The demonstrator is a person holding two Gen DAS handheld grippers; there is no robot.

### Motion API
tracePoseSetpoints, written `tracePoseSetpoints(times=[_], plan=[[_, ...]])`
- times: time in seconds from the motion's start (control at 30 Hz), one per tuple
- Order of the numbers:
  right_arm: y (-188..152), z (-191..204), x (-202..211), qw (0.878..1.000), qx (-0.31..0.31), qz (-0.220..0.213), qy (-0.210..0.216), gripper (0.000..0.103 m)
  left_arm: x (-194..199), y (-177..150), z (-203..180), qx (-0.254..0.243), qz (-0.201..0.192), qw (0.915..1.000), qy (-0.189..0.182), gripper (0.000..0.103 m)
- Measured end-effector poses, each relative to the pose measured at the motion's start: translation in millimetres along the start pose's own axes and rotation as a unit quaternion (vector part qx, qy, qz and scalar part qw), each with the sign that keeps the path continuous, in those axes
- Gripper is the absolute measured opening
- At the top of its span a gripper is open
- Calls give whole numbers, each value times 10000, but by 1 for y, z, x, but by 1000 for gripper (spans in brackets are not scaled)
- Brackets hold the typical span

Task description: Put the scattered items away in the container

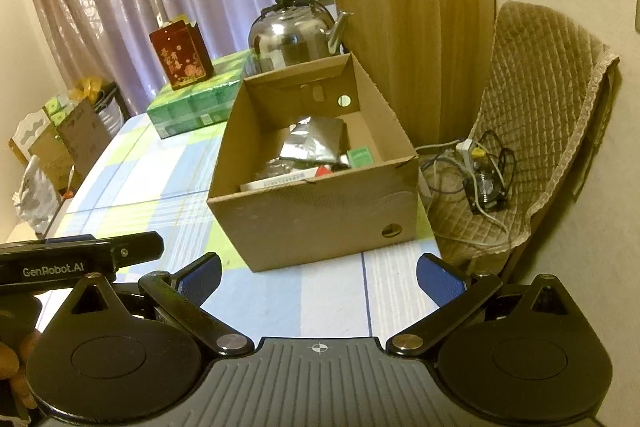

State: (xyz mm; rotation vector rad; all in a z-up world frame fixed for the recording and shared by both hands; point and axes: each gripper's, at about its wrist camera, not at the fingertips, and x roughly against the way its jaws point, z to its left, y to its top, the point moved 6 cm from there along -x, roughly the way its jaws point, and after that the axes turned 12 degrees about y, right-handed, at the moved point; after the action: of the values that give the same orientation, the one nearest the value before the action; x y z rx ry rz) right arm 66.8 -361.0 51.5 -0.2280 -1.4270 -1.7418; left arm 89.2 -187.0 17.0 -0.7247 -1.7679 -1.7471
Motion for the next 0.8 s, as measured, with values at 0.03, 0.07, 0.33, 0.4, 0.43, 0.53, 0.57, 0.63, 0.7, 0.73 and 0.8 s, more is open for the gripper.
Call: tracePoseSetpoints(times=[0.03, 0.07, 0.33, 0.4, 0.43, 0.53, 0.57, 0.63, 0.7, 0.73, 0.8], plan=[[0, 1, 0, 10000, 2, 6, 4, 101, 0, 0, 0, 10, 3, 10000, 4, 102], [0, 1, -1, 10000, 6, 9, 2, 101, -1, 0, 1, 21, 6, 10000, 11, 102], [0, 1, -3, 10000, 36, 32, -30, 101, -5, -2, 3, 63, 44, 10000, 43, 102], [-1, 1, -4, 10000, 40, 54, -45, 101, -5, -2, 3, 81, 49, 10000, 31, 102], [-1, 1, -4, 10000, 34, 62, -42, 101, -5, -2, 4, 100, 44, 9999, 31, 102], [-1, 0, -5, 10000, 30, 75, -53, 101, -5, -2, 4, 85, 17, 10000, 43, 102], [-2, 0, -5, 10000, 29, 75, -53, 101, -5, -2, 4, 92, 20, 9999, 37, 102], [-2, 0, -5, 9999, 33, 77, -55, 101, -6, -3, 4, 117, 26, 9999, 35, 102], [-2, 0, -5, 9999, 30, 79, -61, 101, -7, -3, 4, 126, 39, 9999, 32, 102], [-2, 0, -5, 9999, 25, 83, -61, 101, -7, -2, 3, 131, 44, 9999, 27, 102], [-2, -1, -6, 9999, 21, 91, -69, 101, -8, -2, 3, 125, 54, 9999, 18, 102]])
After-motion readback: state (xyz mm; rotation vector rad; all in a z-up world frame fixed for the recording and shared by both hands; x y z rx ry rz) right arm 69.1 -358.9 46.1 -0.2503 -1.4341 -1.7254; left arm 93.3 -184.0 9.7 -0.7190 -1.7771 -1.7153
